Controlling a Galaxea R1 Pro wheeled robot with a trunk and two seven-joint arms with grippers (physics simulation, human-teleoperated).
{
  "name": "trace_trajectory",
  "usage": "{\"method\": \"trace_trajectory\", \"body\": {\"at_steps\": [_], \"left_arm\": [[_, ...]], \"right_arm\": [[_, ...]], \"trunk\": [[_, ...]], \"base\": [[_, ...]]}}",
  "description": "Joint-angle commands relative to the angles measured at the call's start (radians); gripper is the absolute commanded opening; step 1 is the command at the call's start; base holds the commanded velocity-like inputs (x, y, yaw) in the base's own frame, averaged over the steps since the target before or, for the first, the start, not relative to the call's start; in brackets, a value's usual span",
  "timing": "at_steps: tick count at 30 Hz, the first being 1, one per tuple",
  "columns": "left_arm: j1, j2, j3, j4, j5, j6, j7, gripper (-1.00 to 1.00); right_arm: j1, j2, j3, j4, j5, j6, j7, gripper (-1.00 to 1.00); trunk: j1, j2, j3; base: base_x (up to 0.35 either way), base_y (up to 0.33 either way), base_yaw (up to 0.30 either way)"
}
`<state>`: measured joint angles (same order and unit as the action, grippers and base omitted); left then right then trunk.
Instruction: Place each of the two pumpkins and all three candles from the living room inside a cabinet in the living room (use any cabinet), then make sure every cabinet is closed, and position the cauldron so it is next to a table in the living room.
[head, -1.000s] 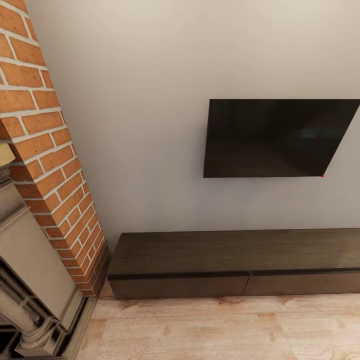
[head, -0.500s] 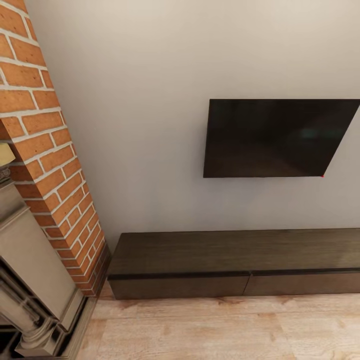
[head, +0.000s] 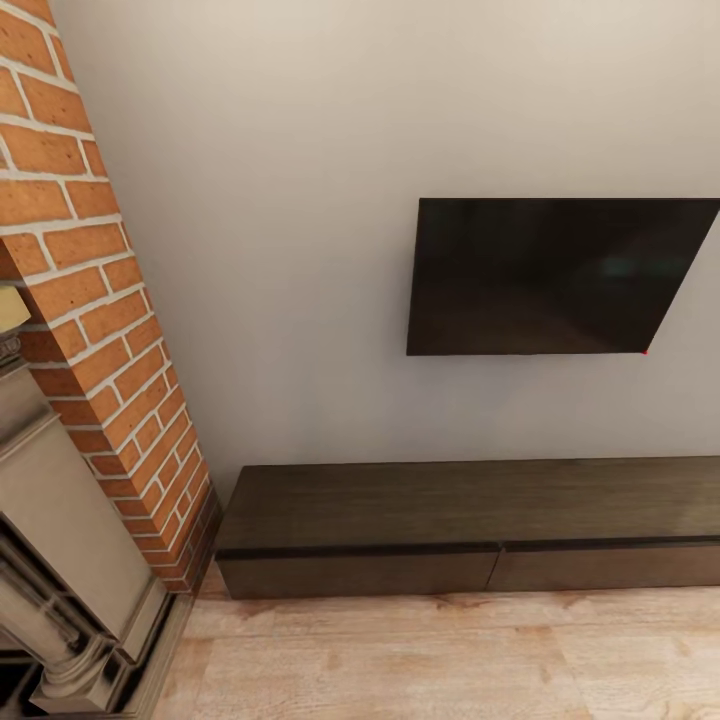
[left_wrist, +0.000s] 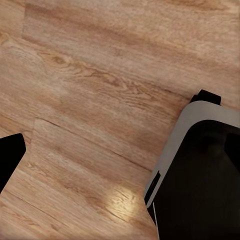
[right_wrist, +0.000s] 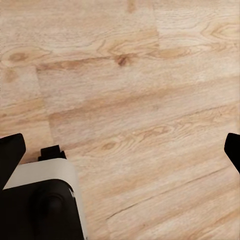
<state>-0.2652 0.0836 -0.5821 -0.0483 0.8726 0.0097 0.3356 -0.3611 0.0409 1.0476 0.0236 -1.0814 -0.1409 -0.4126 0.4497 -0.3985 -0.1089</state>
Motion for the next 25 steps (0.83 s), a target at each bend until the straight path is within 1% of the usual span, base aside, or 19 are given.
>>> {"method": "trace_trajectory", "body": {"at_steps": [1,7,11,19,25], "left_arm": [[0.0,0.001,-0.008,-0.002,0.009,0.001,0.005,1.0],[0.0,0.001,-0.008,-0.002,0.009,0.001,0.006,1.0],[0.0,0.001,-0.008,-0.002,0.009,0.001,0.005,1.0],[0.0,0.001,-0.008,-0.002,0.009,0.001,0.005,1.0],[0.0,0.001,-0.008,-0.002,0.009,0.001,0.005,1.0]], "right_arm": [[-0.001,0.0,0.008,0.002,-0.011,-0.005,0.0,1.0],[-0.001,-0.003,0.008,0.002,-0.011,-0.005,0.001,1.0],[-0.001,0.002,0.008,0.002,-0.011,-0.005,0.0,1.0],[-0.001,0.003,0.008,0.002,-0.011,-0.005,0.0,1.0],[-0.001,-0.002,0.008,0.002,-0.011,-0.005,0.0,1.0]], "trunk": [[0.001,-0.002,-0.002],[0.001,-0.002,-0.002],[0.001,-0.002,-0.002],[0.001,-0.002,-0.002],[0.001,-0.002,-0.002]], "base": [[0.0,0.0,0.0],[0.0,0.0,0.0],[0.0,0.0,0.0],[0.0,0.0,0.0],[0.0,0.0,0.0]]}}
